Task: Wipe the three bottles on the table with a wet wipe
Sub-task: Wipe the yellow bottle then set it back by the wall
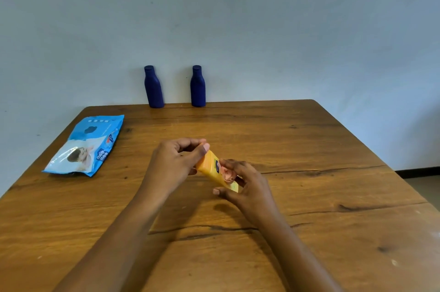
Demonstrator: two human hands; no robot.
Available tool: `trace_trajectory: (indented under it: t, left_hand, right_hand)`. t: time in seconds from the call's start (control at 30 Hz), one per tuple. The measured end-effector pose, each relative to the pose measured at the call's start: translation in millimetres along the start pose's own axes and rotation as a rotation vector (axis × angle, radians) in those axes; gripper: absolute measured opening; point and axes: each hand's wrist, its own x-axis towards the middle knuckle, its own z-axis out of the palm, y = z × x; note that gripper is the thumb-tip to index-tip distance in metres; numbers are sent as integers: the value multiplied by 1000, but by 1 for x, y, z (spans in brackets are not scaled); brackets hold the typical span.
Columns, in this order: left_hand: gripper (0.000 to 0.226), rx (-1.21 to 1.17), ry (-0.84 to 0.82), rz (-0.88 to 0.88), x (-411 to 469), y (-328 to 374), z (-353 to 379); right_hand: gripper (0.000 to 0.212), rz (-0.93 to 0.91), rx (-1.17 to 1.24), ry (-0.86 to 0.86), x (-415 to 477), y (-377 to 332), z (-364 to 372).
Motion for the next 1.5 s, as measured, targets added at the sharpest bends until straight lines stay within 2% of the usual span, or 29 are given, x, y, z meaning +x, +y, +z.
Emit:
trace_trajectory:
  t: [0.1, 0.17, 0.23, 0.3, 0.4, 0.5, 0.57, 0.63, 0.67, 0.8, 0.87, 1.03, 1.17, 1.33, 1.43, 1.5]
  left_hand:
    - [73, -7, -206, 28, 0, -6, -1]
    - [85, 49, -279, 93, -1, -11, -1]
    - [83, 22, -264, 147, -1, -16, 1]
    - [81, -115, -263, 159, 1, -21, 4]
    - [77, -255, -324, 169, 3, -25, 6]
    - [82, -372, -376, 177, 5, -30, 9]
    - [85, -446, -375, 166, 5, -33, 12]
    - [85, -505, -372, 163, 5, -37, 17]
    - [81, -541, -377, 165, 5, -40, 19]
    - [57, -634, -408, 178, 3, -43, 23]
    - [47, -669, -416, 186, 2, -42, 24]
    - [34, -674, -480, 232, 0, -39, 26]
    - [38, -632, -514, 212, 2, -36, 30]
    - [35, -703, -515, 212, 3, -38, 29]
    - [40, -677, -538, 206, 5, -37, 30]
    - [40, -684, -541, 204, 5, -38, 31]
  right_hand:
    - [52, 8, 34, 74, 2, 2, 0]
    - [50, 23, 46, 51, 3, 2, -3]
    - [45, 31, 77, 7, 2, 1, -7]
    - [41, 34, 145, -47, 0, 1, -11]
    - [37, -4, 131, -73, -8, 0, -20]
    - [34, 60, 292, 76, -7, -10, -37]
    - [31, 26, 405, 180, 0, -26, -50]
    - [33, -98, 314, 210, 9, -46, -58]
    - [33, -168, 196, 197, 12, -56, -59]
    - [31, -491, -539, 92, 16, -75, -41]
    - [37, -501, -692, 62, 12, -76, -33]
    - [41, -519, -770, -52, -13, -77, -32]
    - [42, -428, -774, 52, -2, -68, -42]
    - [34, -529, -771, -32, -16, -72, -29]
    - [40, -424, -733, 82, 1, -62, -41]
    - [37, -417, -745, 85, -2, -64, -36]
